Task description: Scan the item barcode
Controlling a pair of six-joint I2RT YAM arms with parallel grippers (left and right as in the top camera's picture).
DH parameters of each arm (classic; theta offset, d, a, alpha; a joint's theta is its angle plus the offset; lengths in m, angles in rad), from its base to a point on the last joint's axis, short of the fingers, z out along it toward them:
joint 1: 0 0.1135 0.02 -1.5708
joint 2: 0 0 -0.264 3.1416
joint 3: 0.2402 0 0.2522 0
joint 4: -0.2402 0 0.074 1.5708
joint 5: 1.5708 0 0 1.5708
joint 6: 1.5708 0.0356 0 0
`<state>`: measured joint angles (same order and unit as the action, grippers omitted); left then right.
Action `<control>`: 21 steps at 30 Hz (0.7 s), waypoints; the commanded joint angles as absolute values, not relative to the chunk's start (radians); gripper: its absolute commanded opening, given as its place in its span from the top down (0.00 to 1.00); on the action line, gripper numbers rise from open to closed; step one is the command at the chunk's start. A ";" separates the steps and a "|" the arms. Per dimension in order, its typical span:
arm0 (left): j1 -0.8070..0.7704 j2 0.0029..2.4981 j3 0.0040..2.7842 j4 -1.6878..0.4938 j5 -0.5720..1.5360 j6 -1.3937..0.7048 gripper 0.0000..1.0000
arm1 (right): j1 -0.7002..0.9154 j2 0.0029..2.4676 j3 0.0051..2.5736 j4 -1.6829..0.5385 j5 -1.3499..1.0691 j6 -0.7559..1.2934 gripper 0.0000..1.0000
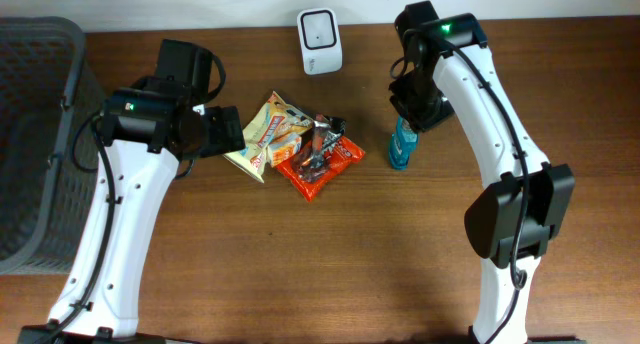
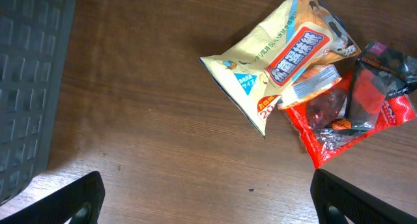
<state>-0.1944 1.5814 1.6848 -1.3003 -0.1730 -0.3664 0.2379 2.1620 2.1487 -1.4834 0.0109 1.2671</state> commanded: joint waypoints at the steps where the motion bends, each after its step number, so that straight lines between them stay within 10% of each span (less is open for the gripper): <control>1: -0.194 1.576 1.687 -1.301 -0.181 -0.365 0.01 | 0.234 2.168 2.145 -1.483 0.093 1.234 0.69; 8: -0.194 1.576 1.687 -1.301 -0.181 -0.366 0.01 | 0.165 2.168 2.145 -1.332 0.162 0.595 0.76; 21: -0.194 1.576 1.687 -1.301 -0.181 -0.366 0.01 | -0.009 2.193 2.146 -1.439 0.079 0.364 0.88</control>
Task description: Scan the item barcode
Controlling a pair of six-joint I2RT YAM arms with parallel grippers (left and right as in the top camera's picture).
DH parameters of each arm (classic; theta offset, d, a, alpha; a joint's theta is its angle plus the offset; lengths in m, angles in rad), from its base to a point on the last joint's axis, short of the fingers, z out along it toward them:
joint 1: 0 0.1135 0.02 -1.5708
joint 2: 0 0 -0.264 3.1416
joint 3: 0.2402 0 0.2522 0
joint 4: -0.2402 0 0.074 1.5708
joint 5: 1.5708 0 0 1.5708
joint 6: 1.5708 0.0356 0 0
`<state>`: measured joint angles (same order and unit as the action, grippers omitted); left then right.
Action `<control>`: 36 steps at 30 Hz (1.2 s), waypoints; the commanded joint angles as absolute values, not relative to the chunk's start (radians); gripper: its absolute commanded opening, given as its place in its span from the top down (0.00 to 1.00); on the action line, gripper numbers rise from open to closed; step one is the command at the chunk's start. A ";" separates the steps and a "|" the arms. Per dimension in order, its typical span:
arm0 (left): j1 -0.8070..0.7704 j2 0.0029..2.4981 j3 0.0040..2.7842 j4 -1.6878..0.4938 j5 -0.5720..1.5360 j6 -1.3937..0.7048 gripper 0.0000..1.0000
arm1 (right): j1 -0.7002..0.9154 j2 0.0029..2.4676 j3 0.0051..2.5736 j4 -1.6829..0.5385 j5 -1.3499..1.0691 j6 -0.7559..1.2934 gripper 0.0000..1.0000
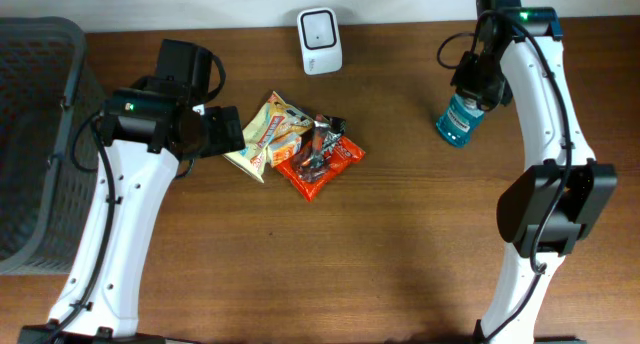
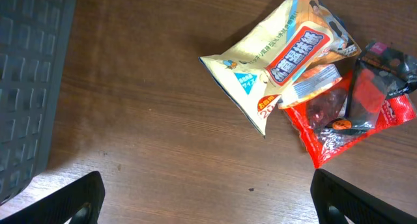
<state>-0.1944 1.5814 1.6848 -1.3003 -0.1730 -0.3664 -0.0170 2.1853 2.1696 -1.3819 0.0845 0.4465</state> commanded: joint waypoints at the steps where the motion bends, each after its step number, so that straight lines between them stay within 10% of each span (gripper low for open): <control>1: -0.194 1.576 1.687 -1.301 -0.181 -0.366 0.01 | 0.001 2.169 2.146 -1.457 0.070 0.321 0.88; 22: -0.194 1.576 1.687 -1.301 -0.181 -0.366 0.01 | 0.091 2.288 2.144 -1.240 -0.068 0.231 0.64; 26: -0.194 1.576 1.687 -1.301 -0.181 -0.366 0.01 | 0.095 2.277 2.148 -1.327 -0.094 0.205 0.00; 36: -0.194 1.576 1.687 -1.301 -0.181 -0.366 0.01 | 0.163 2.297 1.863 -1.141 -0.071 -0.105 0.01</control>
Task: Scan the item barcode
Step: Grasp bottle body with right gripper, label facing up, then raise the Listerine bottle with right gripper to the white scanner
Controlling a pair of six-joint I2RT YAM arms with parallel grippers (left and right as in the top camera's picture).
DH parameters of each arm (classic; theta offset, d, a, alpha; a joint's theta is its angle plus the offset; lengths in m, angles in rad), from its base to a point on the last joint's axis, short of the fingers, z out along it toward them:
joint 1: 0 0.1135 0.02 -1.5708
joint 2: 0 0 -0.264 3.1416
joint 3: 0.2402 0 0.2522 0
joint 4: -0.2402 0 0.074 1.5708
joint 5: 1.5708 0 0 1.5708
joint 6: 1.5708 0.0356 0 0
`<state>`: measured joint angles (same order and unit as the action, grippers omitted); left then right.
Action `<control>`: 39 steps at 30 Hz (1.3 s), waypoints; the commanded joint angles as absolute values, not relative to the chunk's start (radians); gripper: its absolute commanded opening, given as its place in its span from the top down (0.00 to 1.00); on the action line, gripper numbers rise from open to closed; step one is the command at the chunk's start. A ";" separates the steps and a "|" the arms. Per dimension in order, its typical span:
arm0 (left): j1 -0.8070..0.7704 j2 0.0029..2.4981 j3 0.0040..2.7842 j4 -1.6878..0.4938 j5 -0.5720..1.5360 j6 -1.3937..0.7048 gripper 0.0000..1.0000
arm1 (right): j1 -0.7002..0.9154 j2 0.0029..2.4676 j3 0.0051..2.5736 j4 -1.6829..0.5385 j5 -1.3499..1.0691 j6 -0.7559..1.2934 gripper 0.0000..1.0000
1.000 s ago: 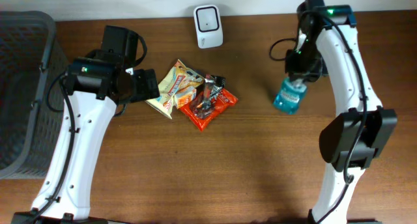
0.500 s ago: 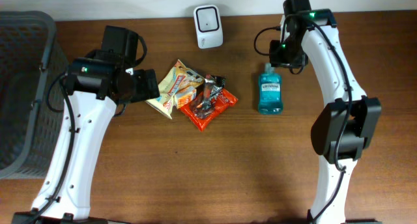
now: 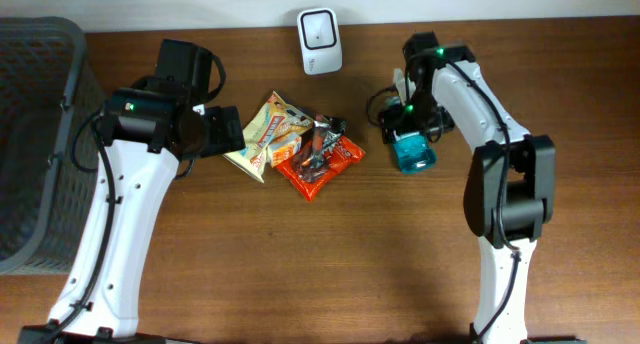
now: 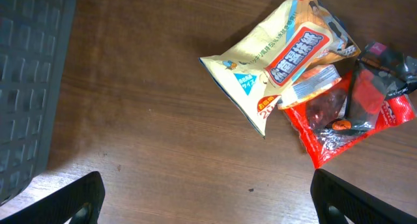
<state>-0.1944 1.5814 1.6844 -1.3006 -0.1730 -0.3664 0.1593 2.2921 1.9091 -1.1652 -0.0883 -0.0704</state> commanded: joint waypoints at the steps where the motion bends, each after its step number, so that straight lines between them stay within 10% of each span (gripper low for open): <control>1: -0.194 1.576 1.687 -1.301 -0.181 -0.366 0.01 | 0.163 2.297 1.828 -1.107 -0.071 -0.105 0.00; 5: -0.194 1.576 1.687 -1.301 -0.181 -0.366 0.01 | 0.163 2.297 1.794 -1.053 -0.071 -0.091 0.37; 24: -0.194 1.576 1.687 -1.301 -0.181 -0.366 0.01 | 0.242 2.297 2.083 -0.949 -0.081 0.147 0.35; 39: -0.194 1.576 1.687 -1.301 -0.181 -0.365 0.01 | 0.397 2.414 2.150 -0.309 -0.025 0.331 0.37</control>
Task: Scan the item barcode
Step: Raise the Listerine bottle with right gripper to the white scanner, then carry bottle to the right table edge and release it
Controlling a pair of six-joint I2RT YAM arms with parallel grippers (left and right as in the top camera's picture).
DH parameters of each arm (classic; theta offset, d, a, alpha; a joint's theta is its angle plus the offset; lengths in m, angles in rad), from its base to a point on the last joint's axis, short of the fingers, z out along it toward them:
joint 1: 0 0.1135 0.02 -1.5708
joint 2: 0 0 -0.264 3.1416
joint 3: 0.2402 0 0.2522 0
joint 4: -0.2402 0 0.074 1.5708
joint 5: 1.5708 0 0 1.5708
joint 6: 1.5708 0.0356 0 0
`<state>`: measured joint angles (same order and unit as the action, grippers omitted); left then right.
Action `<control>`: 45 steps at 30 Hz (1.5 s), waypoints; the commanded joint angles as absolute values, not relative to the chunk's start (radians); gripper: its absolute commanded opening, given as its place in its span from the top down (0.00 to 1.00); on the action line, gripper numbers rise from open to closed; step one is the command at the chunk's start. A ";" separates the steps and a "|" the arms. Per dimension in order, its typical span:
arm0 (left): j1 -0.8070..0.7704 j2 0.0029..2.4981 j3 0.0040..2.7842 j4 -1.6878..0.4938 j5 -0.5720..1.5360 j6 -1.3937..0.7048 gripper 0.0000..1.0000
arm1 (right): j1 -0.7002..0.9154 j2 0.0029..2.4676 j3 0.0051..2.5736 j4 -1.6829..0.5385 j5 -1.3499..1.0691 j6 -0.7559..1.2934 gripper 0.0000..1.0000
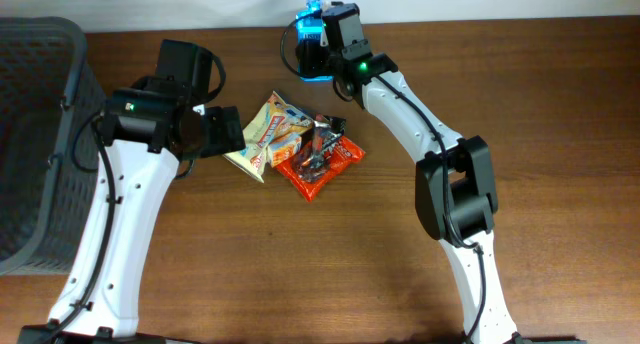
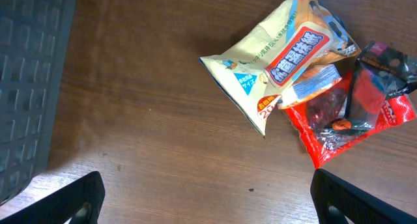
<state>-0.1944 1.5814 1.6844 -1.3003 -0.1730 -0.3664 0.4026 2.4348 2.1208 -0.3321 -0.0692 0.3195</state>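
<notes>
A teal-blue mouthwash bottle (image 1: 311,26) hangs at the table's back edge, where my right gripper (image 1: 322,36) is shut on it. Bottle and gripper hide the scanner beneath them. My left gripper (image 1: 230,132) stands open and empty over bare wood, just left of the snack packs. In the left wrist view, that left gripper (image 2: 208,204) shows its dark fingertips (image 2: 75,198) spread wide at the bottom corners.
A pile of snack packs lies mid-table: a yellow pack (image 1: 268,132) (image 2: 280,55), a red pack (image 1: 322,169) (image 2: 365,123) and a dark packet (image 1: 322,142). A dark mesh basket (image 1: 35,134) (image 2: 26,87) stands at the left edge.
My right gripper has moved with the bottle from just right of the snack pile to the back edge, over the spot where the white scanner stood. The left arm has not moved.
My right gripper first held the bottle upright to the right of the snacks. Then it held it farther right, near the back. Then the bottle was tipped close to the snack pile. Now it is over the scanner's spot. The left arm stayed still throughout.
</notes>
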 commanded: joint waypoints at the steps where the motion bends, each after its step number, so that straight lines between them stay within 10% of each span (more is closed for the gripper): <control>1: -0.194 1.576 1.687 -1.301 -0.181 -0.365 0.01 | 0.397 2.414 2.150 -0.305 -0.022 0.331 0.37; 7: -0.194 1.576 1.687 -1.301 -0.181 -0.366 0.01 | 0.242 2.351 2.284 -0.525 -0.014 0.410 0.37; 15: -0.194 1.576 1.687 -1.301 -0.181 -0.366 0.01 | -0.481 2.363 2.446 -1.226 -0.002 0.409 0.37; 23: -0.194 1.576 1.687 -1.301 -0.181 -0.366 0.01 | -0.839 2.378 2.151 -1.036 -0.003 0.477 0.36; 27: -0.194 1.576 1.687 -1.301 -0.181 -0.365 0.01 | -0.878 2.380 2.077 -0.957 0.012 0.585 0.36; 30: -0.194 1.576 1.687 -1.301 -0.181 -0.366 0.01 | -0.879 2.380 2.077 -0.961 0.012 0.585 0.01; 40: -0.194 1.576 1.687 -1.301 -0.181 -0.366 0.01 | -0.846 2.221 2.484 -1.463 -0.207 0.415 0.01; 45: -0.194 1.576 1.687 -1.301 -0.181 -0.365 0.01 | -0.506 2.213 2.484 -1.644 -0.355 0.213 0.02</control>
<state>-0.1944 1.5810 1.6844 -1.2999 -0.1730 -0.3664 -0.6479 2.2124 2.4832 -1.6302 -0.3122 0.2905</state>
